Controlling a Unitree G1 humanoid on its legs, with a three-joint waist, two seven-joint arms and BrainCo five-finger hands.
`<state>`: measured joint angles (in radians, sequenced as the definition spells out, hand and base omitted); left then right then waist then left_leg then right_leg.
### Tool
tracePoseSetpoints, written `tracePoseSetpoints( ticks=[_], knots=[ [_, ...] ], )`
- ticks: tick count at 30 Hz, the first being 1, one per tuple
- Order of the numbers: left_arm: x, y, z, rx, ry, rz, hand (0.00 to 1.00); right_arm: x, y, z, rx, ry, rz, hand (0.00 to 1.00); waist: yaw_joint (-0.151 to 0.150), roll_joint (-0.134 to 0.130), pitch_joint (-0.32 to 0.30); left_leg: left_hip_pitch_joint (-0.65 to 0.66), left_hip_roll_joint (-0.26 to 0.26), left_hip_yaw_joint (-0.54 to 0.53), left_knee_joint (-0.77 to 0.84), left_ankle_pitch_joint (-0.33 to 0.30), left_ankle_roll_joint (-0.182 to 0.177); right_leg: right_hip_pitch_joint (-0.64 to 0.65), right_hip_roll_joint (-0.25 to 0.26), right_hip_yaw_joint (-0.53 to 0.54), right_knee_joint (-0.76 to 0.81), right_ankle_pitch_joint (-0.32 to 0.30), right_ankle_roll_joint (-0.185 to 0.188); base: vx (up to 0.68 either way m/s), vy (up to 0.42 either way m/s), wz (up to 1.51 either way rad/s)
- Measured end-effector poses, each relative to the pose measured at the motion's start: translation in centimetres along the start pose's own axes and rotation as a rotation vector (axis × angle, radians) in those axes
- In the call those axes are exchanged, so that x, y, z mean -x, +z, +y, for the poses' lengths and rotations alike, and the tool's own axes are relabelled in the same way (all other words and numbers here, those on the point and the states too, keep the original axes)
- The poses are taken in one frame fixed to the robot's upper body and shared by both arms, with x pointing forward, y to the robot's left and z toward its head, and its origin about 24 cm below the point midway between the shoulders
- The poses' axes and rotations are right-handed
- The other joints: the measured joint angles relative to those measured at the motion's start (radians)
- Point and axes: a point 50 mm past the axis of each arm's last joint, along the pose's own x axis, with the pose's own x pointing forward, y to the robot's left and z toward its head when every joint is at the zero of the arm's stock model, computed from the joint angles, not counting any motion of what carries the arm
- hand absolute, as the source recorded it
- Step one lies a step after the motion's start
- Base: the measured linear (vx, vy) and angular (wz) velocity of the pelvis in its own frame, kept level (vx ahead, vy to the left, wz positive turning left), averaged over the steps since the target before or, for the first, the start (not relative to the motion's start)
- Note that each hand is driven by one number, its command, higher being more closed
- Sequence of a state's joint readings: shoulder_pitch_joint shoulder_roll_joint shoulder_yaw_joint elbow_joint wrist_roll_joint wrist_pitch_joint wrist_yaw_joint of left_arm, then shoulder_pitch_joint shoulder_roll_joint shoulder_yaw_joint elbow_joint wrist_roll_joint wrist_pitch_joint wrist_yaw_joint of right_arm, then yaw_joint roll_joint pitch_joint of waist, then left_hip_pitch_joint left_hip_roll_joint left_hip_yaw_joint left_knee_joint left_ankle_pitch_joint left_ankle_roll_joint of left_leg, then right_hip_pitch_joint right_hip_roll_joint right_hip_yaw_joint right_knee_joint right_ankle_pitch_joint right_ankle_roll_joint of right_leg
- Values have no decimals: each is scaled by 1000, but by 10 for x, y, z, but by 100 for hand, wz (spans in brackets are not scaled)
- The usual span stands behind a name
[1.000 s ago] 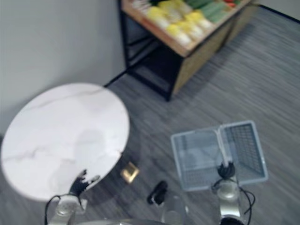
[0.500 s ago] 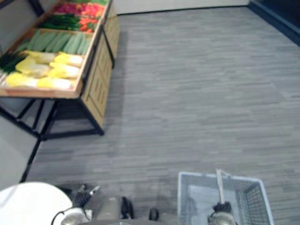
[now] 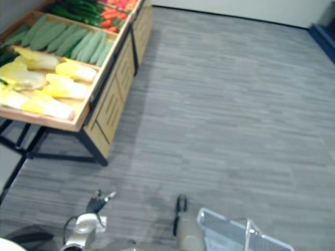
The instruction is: Pick vegetable in the basket
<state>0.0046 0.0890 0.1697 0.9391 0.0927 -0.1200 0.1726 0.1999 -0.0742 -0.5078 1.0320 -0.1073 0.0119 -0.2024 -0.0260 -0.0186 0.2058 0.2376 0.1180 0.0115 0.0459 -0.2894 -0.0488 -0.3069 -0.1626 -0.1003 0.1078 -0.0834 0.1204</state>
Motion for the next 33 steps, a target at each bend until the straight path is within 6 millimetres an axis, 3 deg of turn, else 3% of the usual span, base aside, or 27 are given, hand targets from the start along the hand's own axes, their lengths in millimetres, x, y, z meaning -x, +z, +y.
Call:
tracePoseSetpoints(
  ticks=[1,2,3,4,5,7,9,10,12,13,14,15,16,17,18,20,21,22,24,26,27,28,29,30,31,32,33],
  knots=[
    [4,-14,8,20,29,41,0,1,-6,1,-1,5,17,100,0,4,-4,42,26,-5,0,-31,-6,-7,3,-5,55,17,5,837,-469,67],
    [10,-31,20,54,78,96,0,4,-12,7,-10,26,35,100,0,-4,-13,18,51,-1,167,-45,-20,-21,15,-11,195,81,13,722,-422,51],
    [13,-38,21,73,88,117,0,4,-13,8,-12,29,39,100,-1,2,-15,-25,69,0,287,-39,-14,-9,20,-16,219,91,7,723,-452,44],
    [18,-46,14,107,86,146,0,3,-13,3,-17,17,38,100,0,39,-15,-101,116,-2,481,-5,4,22,48,-41,234,63,-29,673,-463,17],
    [27,-62,6,145,85,200,0,0,-5,-4,-23,1,17,100,14,90,-4,-237,194,-6,772,167,2,93,108,-63,211,10,-65,662,-425,5],
    [34,-72,2,148,77,244,0,-1,2,-2,-4,9,-1,100,22,89,5,-333,215,25,965,155,-13,187,131,-65,167,-16,-97,703,-411,-5],
    [33,-72,9,134,88,240,0,0,5,6,28,36,-15,100,49,48,19,-400,186,108,1002,110,-44,319,124,-72,85,-24,-108,587,-335,-3],
    [33,-73,11,126,88,238,0,-1,10,9,31,48,-29,100,65,30,17,-440,163,188,928,83,-53,386,121,-76,31,-24,-107,530,-250,-4],
    [32,-71,13,113,83,228,0,-2,27,13,16,60,-80,100,69,17,20,-471,129,373,692,77,-44,462,113,-98,-45,-30,-97,571,-188,15],
    [31,-70,10,103,68,226,0,-4,40,8,16,57,-133,100,59,25,15,-461,91,585,452,148,-9,511,116,-138,-82,-63,-73,519,-104,52],
    [31,-70,9,100,60,225,0,-5,41,5,18,52,-142,100,56,36,9,-459,86,669,394,192,19,527,125,-164,-80,-88,-67,524,-80,82],
    [31,-69,7,93,48,222,0,-5,42,5,14,50,-142,100,58,44,4,-450,72,755,358,211,104,541,132,-196,-47,-140,-55,416,20,100],
    [32,-72,13,80,52,229,0,-5,37,5,16,50,-122,100,63,17,-10,-425,31,780,318,143,233,547,116,-244,49,-233,-34,650,44,127],
    [31,-74,20,73,67,241,0,-4,33,12,19,69,-105,100,63,-30,-26,-412,-31,732,300,82,217,506,64,-287,242,-302,14,547,48,122],
    [31,-76,22,68,71,252,0,-4,36,13,20,71,-111,100,61,-37,-24,-402,-50,706,281,78,220,454,32,-293,393,-298,26,552,20,122],
    [30,-75,26,56,80,264,0,-3,37,17,25,83,-112,100,53,-57,-11,-348,-94,584,244,77,216,259,-30,-197,850,-150,80,558,-22,171],
    [30,-76,25,55,78,269,0,-3,32,17,25,82,-95,100,51,-52,-5,-297,-104,514,221,78,208,208,-38,-163,921,-156,69,577,-88,184],
    [30,-76,24,59,78,271,0,-3,31,17,23,78,-90,100,51,-42,1,-266,-109,477,203,83,199,194,-46,-160,917,-162,58,583,-161,185],
    [29,-72,22,68,79,253,0,-3,28,14,30,74,-84,100,46,-17,3,-189,-107,330,144,106,162,153,-52,-120,745,-186,15,544,-260,198],
    [22,-57,21,74,78,198,0,-3,29,15,26,82,-93,100,34,-15,2,-182,-103,189,101,120,125,122,-25,41,488,-182,20,390,-333,219],
    [16,-46,21,77,78,164,0,-3,29,15,21,80,-95,100,28,-22,-2,-200,-104,98,97,114,98,99,-17,198,336,-167,28,323,-443,235],
    [13,-40,20,83,75,152,0,-3,26,14,10,74,-83,100,27,-22,-2,-220,-95,11,117,94,63,90,-14,328,234,-148,25,388,-593,230],
    [12,-38,21,101,87,146,0,-3,22,12,-7,67,-67,100,33,-28,-2,-224,-76,-33,144,67,37,90,-5,380,204,-130,24,364,-681,184],
    [13,-41,31,133,137,149,0,-2,16,14,-12,71,-55,100,43,-28,-1,-241,-47,-73,215,19,-7,88,0,376,200,-118,44,303,-608,123],
    [14,-42,38,146,166,149,0,0,10,15,-17,77,-41,100,48,-46,-10,-254,-39,-82,255,-4,-28,90,-7,358,198,-109,60,293,-676,150],
    [11,-36,46,170,205,133,0,3,1,21,-31,95,-14,100,52,-59,-13,-289,11,-39,339,-44,-60,90,-24,260,263,-57,105,219,-549,155],
    [10,-34,39,187,191,134,0,3,0,19,-42,91,-6,100,33,-43,-13,-325,67,28,377,-31,-47,102,-14,195,276,-69,84,233,-582,257]
  ],
)
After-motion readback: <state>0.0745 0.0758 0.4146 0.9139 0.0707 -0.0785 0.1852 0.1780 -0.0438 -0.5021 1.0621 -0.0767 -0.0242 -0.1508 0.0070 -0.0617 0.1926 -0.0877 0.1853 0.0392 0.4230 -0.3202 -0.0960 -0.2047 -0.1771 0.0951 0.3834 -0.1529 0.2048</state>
